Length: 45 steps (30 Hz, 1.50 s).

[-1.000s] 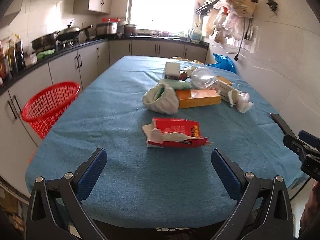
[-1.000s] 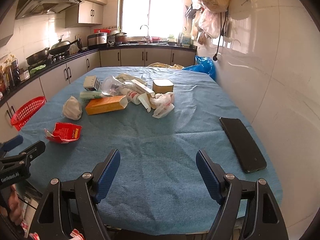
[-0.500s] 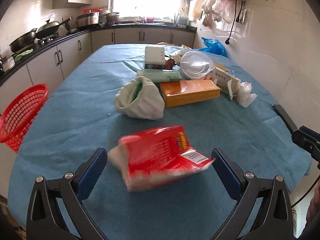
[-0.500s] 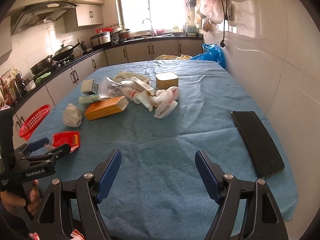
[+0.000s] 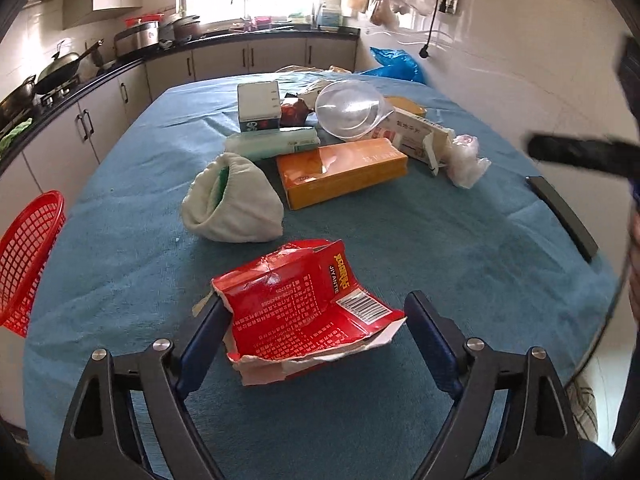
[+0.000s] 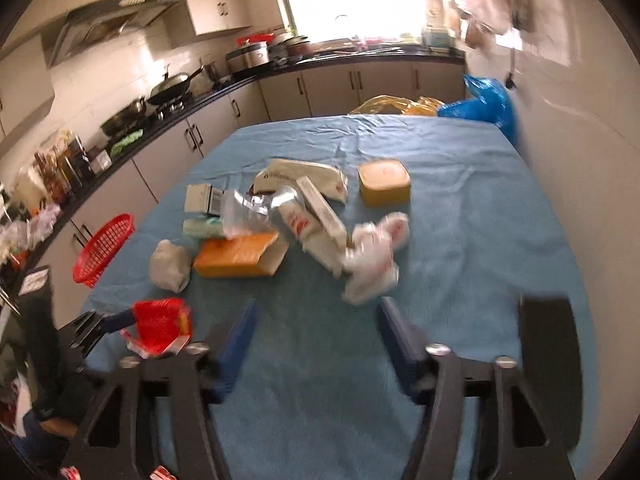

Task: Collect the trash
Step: 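Grasp the red tissue pack with the left tool while the right tool grasps the white barcode strip, then carry both items to the red basket and open both tools to drop them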

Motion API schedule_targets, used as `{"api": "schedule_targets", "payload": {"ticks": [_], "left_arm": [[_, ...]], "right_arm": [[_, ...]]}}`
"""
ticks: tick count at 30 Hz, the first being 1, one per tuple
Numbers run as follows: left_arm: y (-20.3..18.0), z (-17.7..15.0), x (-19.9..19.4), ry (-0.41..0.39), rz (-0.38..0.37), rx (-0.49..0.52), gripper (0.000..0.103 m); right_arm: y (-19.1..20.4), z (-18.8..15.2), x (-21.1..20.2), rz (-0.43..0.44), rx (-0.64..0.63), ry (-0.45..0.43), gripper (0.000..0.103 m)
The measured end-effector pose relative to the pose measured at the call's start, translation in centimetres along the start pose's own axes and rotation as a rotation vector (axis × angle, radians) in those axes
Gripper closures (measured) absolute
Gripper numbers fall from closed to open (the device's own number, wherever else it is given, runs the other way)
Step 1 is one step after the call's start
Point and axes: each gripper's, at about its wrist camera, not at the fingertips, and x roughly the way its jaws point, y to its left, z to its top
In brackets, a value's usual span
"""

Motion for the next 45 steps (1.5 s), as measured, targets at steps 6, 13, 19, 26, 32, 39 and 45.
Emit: {"api": "schedule_targets", "payload": {"ticks": [6, 13, 19, 26, 32, 39, 45], "left_arm": [[1.2, 0.4, -0.6, 0.011, 0.0, -0.002, 0.016], [2.8, 0.5, 0.0, 0.055, -0.019, -0.034, 0.016], [4.1, 0.7, 0.8, 0.102, -0.124, -0.157, 0.012], [5.5, 1.4, 0.9, 0.084, -0.125, -0.369, 0.029], [3.0, 1.9, 1.6, 0.084, -0.087, -0.305, 0.058], [1.3, 1.4, 1.5, 0.055, -0.079, -0.209, 0.1], [1.7, 1.1, 0.6, 0.039, -0.079, -0.2, 0.102]], "right_arm": [[1.0, 4.2, 5.2, -0.026, -0.119, 0.063, 0.061], [1.0, 6.2, 10.6, -0.106, -0.177, 0.133, 0.076], [0.4, 5.9, 10.4, -0.111, -0.154, 0.101, 0.089], [-0.6, 5.1, 6.4, -0.061, -0.065, -0.01, 0.089], [0.0, 3.6, 2.9, -0.004, -0.046, -0.091, 0.089], [0.9, 1.8, 0.5, 0.044, -0.054, -0.133, 0.088], [1.4, 0.8, -0.5, 0.064, -0.06, -0.151, 0.088]]}}
